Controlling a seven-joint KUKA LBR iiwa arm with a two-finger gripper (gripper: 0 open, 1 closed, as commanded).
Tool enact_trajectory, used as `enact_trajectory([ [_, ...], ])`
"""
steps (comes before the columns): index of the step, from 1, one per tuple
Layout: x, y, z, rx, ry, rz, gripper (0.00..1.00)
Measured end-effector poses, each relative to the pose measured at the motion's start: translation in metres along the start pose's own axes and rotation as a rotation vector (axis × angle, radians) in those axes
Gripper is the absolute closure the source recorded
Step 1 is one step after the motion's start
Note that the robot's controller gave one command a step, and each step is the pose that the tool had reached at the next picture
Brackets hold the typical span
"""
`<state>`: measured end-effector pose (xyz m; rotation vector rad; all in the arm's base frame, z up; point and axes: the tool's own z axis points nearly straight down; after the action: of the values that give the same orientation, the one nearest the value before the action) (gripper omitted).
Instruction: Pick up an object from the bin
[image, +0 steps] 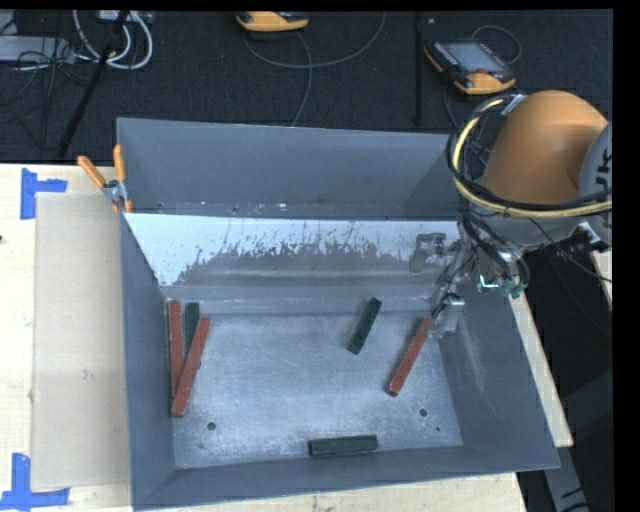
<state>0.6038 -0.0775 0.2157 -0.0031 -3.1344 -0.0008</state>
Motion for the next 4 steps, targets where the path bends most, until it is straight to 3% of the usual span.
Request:
enact_trajectory([
  [1, 0.055, -0.025, 0.149, -0.001, -0.001, -0.527, 0.00],
  [2, 0.053, -0.024, 0.147, 0.001, -0.006, -0.529, 1.00],
  [3, 0.019, -0.011, 0.146, 0.004, -0.008, -1.245, 1.00],
  [4, 0.044, -0.049, 0.147, 0.001, -0.005, -1.724, 1.00],
])
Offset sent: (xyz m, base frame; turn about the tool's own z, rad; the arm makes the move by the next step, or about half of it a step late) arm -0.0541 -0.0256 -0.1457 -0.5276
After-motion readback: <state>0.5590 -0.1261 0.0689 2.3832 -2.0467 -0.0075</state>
